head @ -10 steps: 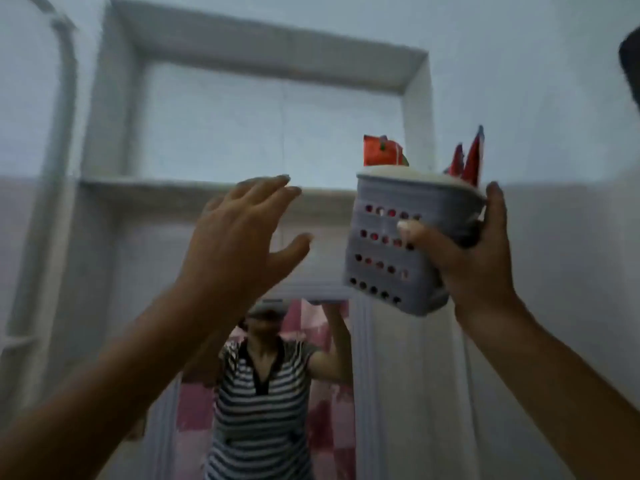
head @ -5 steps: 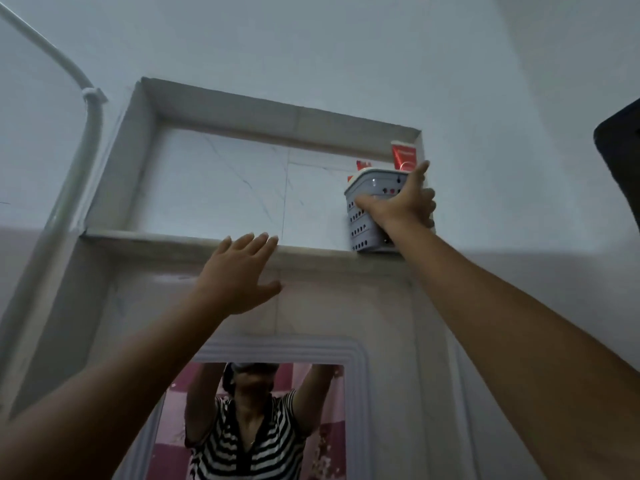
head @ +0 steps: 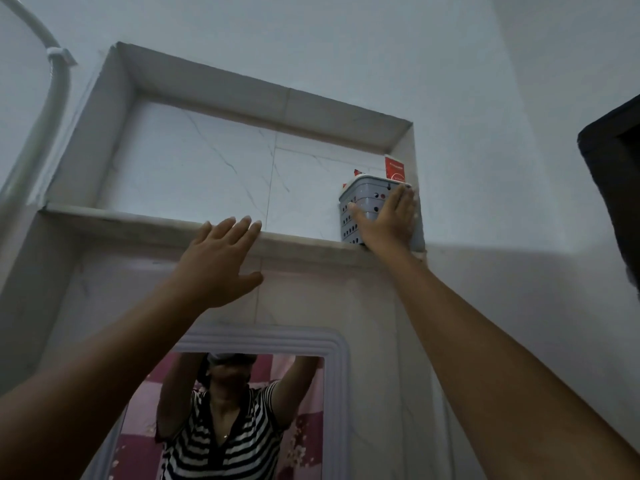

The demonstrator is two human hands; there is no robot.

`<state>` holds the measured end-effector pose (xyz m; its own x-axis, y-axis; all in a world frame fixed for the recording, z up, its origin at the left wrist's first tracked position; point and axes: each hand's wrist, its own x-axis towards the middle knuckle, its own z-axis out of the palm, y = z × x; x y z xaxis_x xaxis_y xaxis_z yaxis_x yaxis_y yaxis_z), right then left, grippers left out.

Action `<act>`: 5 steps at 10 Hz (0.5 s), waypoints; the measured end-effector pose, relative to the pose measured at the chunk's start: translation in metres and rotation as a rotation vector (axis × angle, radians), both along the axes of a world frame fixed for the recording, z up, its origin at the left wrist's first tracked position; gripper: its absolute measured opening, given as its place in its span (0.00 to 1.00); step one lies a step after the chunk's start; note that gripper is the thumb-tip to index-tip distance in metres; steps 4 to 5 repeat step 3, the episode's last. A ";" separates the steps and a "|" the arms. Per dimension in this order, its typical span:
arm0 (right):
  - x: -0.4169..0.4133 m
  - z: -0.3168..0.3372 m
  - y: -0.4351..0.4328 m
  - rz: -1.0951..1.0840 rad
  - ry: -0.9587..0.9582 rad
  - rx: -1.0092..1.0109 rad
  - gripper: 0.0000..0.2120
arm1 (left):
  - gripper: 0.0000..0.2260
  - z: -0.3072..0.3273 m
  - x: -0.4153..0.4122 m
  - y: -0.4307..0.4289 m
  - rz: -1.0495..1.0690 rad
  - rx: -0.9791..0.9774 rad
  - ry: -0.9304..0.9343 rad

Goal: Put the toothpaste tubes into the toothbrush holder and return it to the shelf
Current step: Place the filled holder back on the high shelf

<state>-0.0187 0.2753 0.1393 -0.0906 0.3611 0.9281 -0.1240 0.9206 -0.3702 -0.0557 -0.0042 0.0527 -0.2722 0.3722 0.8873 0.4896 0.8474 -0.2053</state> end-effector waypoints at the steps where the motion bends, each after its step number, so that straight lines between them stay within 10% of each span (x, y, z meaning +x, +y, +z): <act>1: 0.008 -0.023 -0.005 0.014 -0.032 0.095 0.45 | 0.39 0.004 0.009 -0.003 0.056 -0.048 -0.022; 5: 0.055 -0.102 -0.051 0.330 0.133 0.243 0.31 | 0.36 -0.026 0.049 -0.024 -0.033 0.004 0.038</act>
